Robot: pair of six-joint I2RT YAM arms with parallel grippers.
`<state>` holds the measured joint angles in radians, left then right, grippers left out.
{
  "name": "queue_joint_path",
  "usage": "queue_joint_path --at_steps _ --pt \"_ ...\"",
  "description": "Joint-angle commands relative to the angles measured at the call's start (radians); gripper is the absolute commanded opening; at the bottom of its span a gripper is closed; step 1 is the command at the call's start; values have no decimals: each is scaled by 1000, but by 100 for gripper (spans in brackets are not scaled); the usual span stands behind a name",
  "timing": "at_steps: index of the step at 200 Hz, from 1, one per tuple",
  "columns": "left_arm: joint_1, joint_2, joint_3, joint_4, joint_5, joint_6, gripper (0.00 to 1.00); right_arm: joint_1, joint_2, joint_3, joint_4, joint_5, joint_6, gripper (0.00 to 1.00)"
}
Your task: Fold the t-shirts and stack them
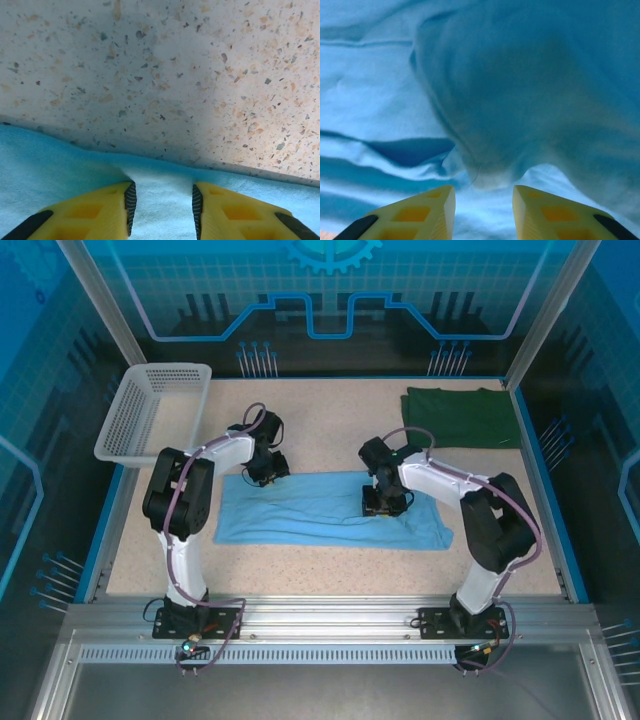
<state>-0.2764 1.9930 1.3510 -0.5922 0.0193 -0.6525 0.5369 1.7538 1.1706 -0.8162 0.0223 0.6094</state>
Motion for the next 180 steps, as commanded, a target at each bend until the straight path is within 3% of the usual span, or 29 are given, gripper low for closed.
queue_joint_path --at_steps 1,105,180 --pt "8 30 -25 -1 -25 20 39 14 44 61 -46 61 15 35" --pt "9 24 -9 -25 -51 55 42 13 65 82 -50 40 -15 0" --pt "15 38 29 -50 -89 101 43 14 95 165 -228 -196 -124 0"
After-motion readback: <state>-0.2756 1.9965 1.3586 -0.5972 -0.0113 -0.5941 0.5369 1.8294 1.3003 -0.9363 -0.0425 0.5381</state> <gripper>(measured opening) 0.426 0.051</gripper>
